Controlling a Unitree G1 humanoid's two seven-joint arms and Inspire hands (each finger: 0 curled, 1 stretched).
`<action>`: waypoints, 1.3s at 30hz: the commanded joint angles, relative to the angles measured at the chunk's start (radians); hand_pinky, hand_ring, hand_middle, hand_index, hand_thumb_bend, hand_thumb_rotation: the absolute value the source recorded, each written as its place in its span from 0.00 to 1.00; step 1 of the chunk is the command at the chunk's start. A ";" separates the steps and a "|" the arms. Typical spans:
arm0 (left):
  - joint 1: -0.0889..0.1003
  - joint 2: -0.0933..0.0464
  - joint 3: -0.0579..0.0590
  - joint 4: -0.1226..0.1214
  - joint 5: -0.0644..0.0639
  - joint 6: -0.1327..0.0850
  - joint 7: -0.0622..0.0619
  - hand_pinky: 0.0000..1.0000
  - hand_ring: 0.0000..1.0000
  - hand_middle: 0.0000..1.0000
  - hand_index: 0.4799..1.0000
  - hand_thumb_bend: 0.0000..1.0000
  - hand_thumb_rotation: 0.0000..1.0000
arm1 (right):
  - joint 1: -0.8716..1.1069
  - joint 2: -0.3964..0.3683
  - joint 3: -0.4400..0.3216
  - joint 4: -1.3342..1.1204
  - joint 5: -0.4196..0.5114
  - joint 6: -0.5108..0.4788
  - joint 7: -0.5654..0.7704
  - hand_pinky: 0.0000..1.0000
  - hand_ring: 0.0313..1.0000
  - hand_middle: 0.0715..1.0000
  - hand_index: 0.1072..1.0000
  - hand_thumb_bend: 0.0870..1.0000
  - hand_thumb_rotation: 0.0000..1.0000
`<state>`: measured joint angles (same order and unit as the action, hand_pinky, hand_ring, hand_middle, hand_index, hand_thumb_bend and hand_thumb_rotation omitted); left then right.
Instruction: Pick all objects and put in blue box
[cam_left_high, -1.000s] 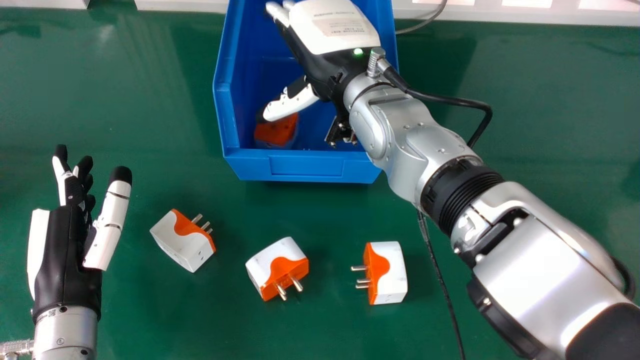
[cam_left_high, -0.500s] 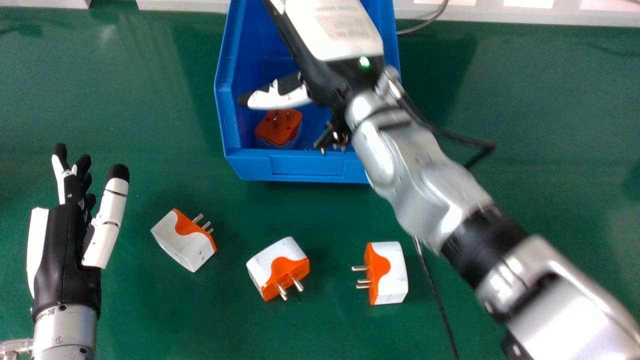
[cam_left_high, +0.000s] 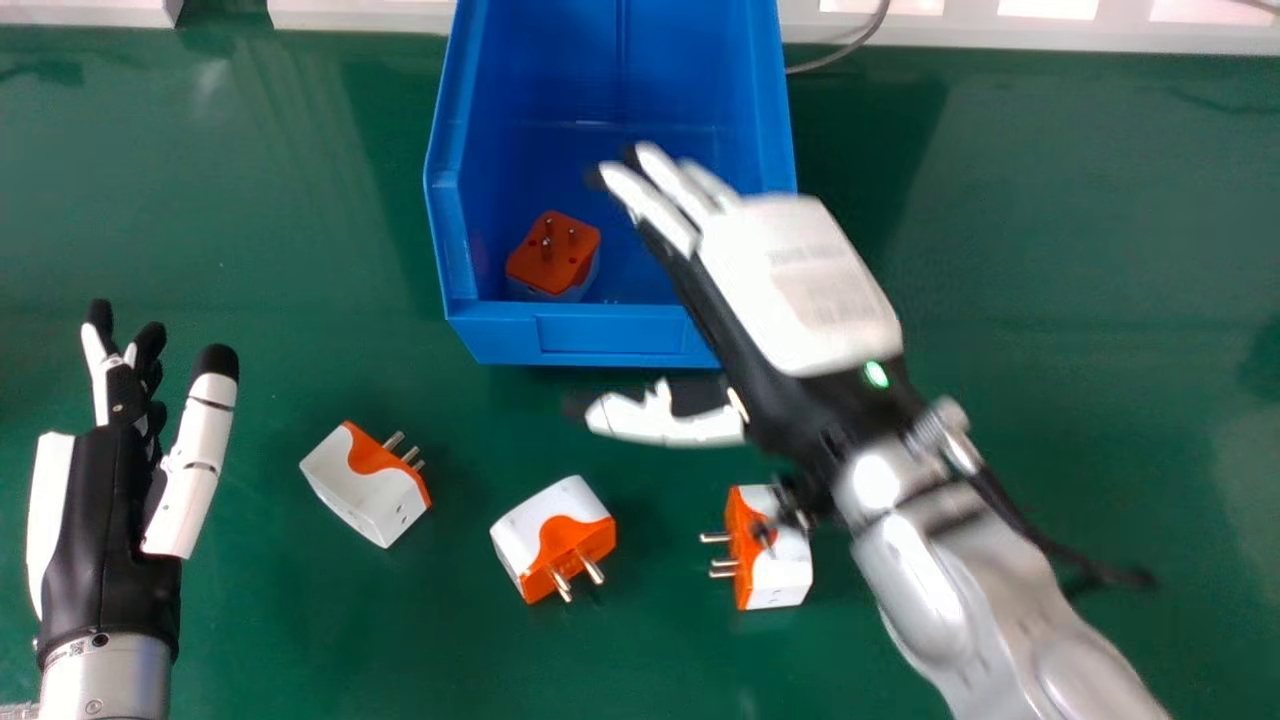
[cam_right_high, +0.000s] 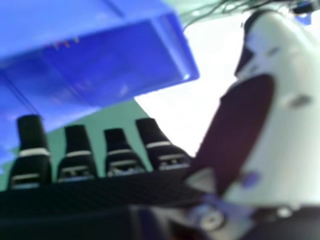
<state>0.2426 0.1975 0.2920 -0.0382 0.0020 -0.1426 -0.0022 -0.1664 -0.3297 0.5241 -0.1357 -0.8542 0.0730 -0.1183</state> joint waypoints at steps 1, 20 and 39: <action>0.005 0.007 0.008 -0.029 -0.010 -0.006 -0.005 1.00 1.00 0.99 0.92 0.42 0.81 | 0.044 -0.021 -0.040 -0.085 0.020 -0.025 0.020 0.74 0.87 0.92 0.87 0.42 0.51; 0.021 -0.003 0.014 -0.054 -0.019 0.005 -0.003 1.00 0.99 0.98 0.88 0.39 0.79 | 0.220 -0.144 -0.129 0.027 -0.006 -0.183 0.031 0.77 0.88 0.90 0.86 0.42 0.59; -0.002 0.009 0.015 -0.039 -0.011 0.011 -0.010 1.00 1.00 0.99 0.90 0.41 0.79 | 0.001 -0.157 -0.053 0.425 -0.092 -0.219 0.048 0.80 0.89 0.90 0.86 0.42 0.60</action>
<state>0.2479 0.1958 0.2985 -0.0662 -0.0089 -0.1210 -0.0158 -0.1572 -0.4767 0.4611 0.2520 -0.9358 -0.1596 -0.0897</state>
